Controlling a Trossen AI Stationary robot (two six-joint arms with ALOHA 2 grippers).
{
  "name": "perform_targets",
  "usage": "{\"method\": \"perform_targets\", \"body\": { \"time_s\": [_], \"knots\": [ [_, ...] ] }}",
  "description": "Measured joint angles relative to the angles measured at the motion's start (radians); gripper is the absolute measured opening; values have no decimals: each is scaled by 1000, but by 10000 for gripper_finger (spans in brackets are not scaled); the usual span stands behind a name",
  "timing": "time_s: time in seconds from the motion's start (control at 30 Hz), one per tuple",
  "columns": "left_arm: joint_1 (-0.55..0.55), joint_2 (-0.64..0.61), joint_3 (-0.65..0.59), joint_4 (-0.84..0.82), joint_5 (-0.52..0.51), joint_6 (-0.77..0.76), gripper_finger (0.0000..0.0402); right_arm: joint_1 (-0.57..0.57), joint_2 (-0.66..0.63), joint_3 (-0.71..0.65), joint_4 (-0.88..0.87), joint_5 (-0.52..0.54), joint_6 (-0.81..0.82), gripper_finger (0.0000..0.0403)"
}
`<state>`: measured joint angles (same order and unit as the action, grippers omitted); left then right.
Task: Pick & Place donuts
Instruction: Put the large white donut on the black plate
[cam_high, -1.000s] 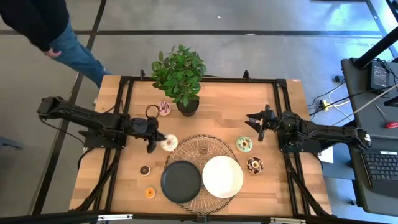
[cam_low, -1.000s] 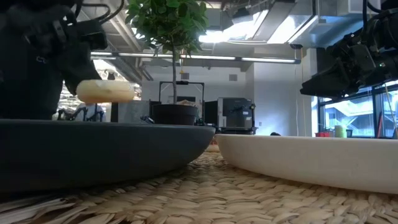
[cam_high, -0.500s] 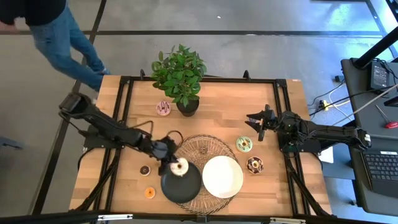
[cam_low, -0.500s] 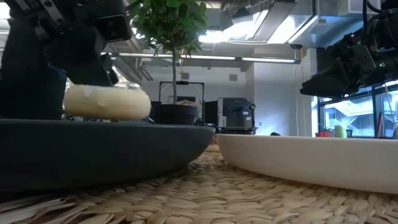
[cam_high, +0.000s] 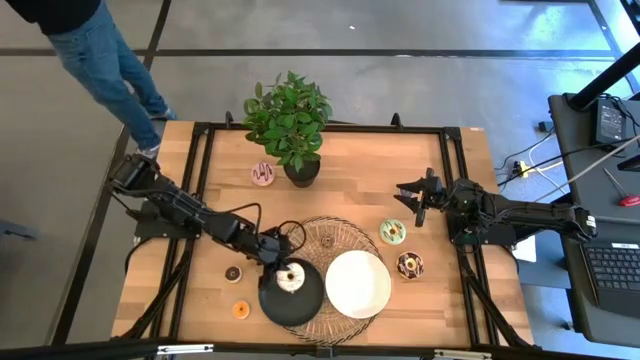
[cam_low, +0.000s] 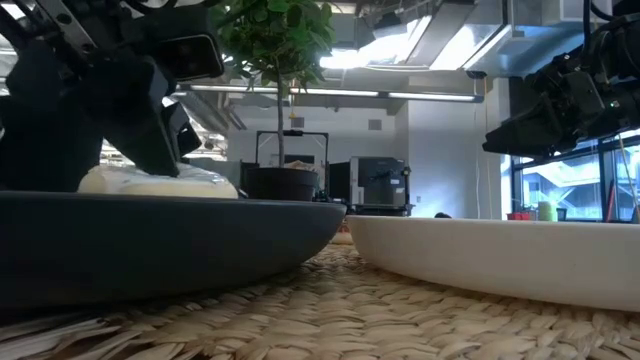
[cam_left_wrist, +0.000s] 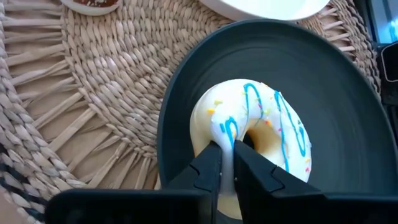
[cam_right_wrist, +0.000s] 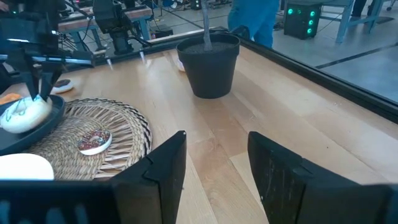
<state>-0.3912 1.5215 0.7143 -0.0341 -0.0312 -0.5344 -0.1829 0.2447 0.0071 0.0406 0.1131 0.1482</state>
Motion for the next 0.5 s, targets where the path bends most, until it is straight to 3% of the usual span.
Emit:
{"method": "perform_targets", "body": {
  "time_s": [0.5],
  "knots": [
    [0, 0, 0, -51, -27, 41, 93, 0, 2, 0, 0, 0, 0, 173]
  ]
}}
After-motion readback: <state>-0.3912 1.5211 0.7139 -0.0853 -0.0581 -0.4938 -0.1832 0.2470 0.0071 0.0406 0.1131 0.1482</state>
